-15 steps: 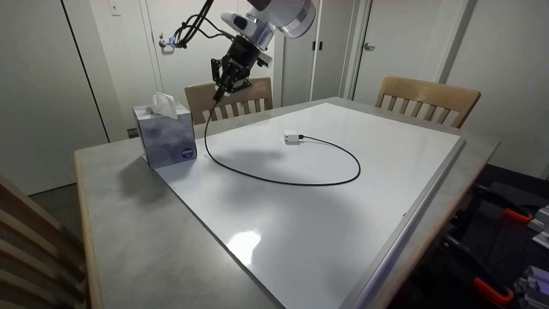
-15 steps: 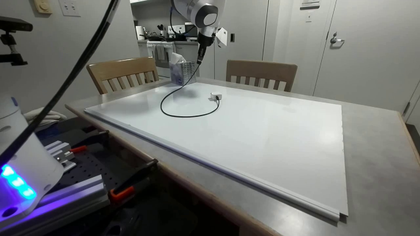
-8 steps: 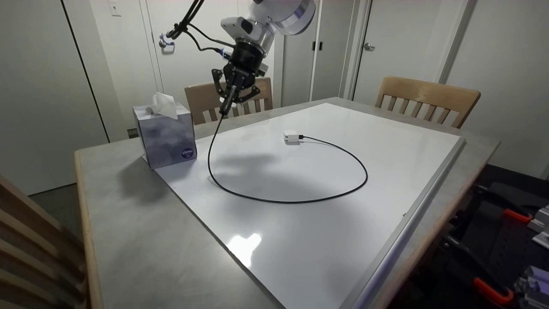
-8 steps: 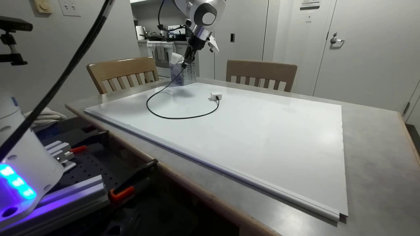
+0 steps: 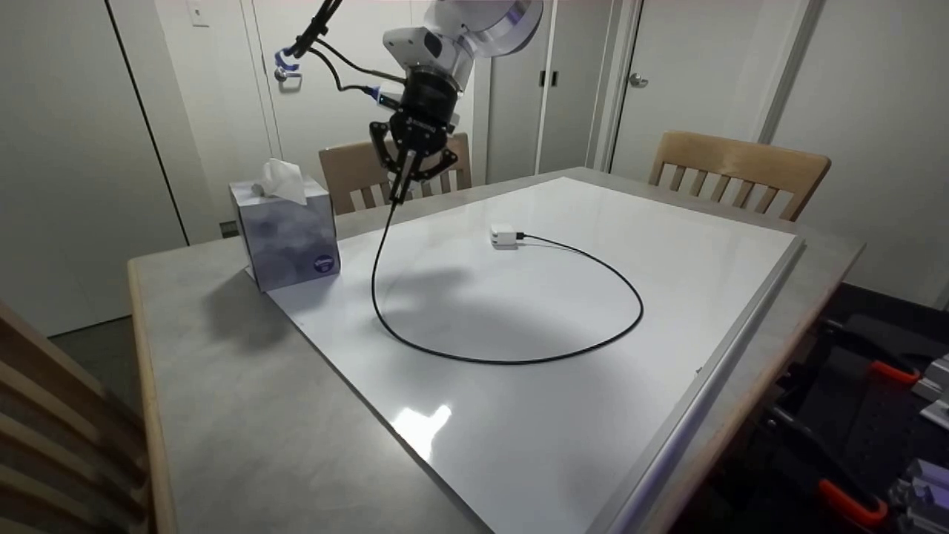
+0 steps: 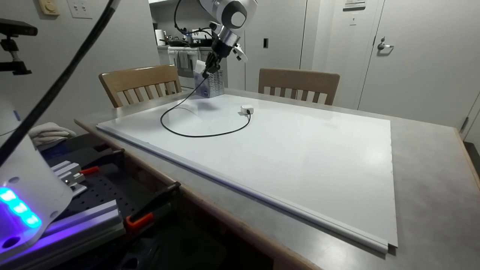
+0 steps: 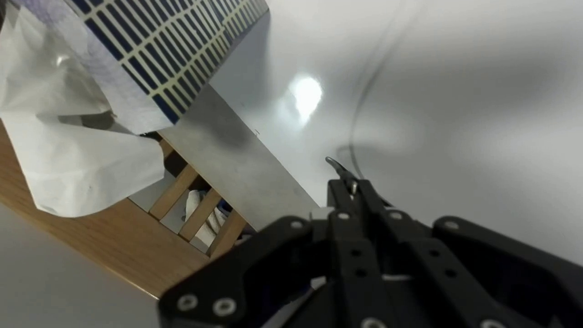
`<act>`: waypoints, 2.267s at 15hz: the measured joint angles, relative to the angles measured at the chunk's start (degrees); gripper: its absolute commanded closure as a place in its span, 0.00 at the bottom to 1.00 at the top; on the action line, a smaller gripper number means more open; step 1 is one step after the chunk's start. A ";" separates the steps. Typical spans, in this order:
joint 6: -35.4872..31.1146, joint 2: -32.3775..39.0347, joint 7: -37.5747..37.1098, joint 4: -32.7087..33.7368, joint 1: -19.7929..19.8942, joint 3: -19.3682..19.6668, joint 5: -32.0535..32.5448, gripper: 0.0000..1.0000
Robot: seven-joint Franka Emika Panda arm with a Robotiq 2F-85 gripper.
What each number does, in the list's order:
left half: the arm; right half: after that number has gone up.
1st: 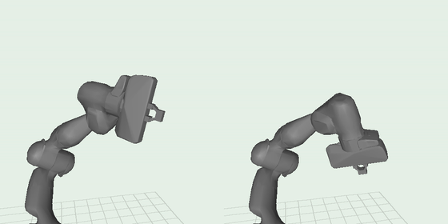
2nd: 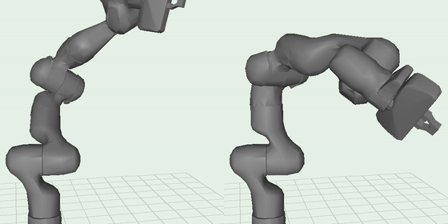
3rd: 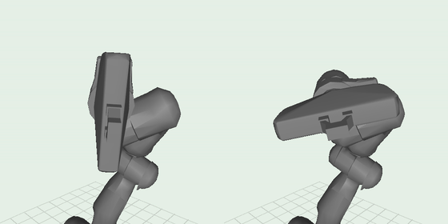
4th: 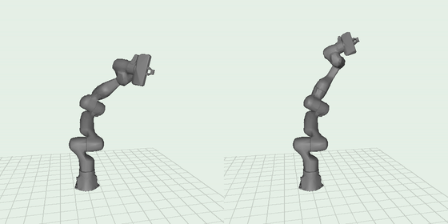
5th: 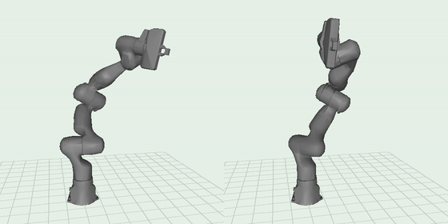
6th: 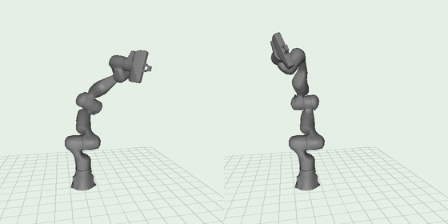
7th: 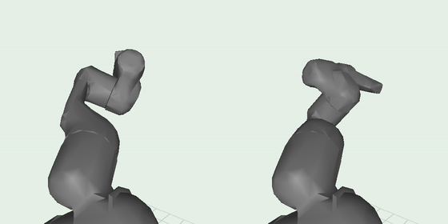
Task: Straighten the charger cable.
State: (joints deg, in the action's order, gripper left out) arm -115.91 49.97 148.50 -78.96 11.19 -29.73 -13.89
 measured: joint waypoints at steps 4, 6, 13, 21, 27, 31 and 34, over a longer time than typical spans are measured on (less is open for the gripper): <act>2.99 1.12 0.38 1.34 -0.15 -2.13 5.38 0.98; 5.87 3.23 0.09 2.67 2.69 -9.25 14.22 0.98; 15.72 14.27 0.26 7.17 10.01 -28.37 38.57 0.98; 31.08 33.52 0.26 17.55 10.31 -51.20 62.30 0.38; 36.29 31.92 -0.74 24.71 8.41 -47.74 56.78 0.00; 37.57 31.11 -10.46 28.87 8.28 -45.00 56.02 0.00; 36.17 31.11 -19.22 30.16 8.46 -44.66 56.09 0.00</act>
State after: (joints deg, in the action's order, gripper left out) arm -79.74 81.08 129.28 -48.80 19.66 -74.39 42.20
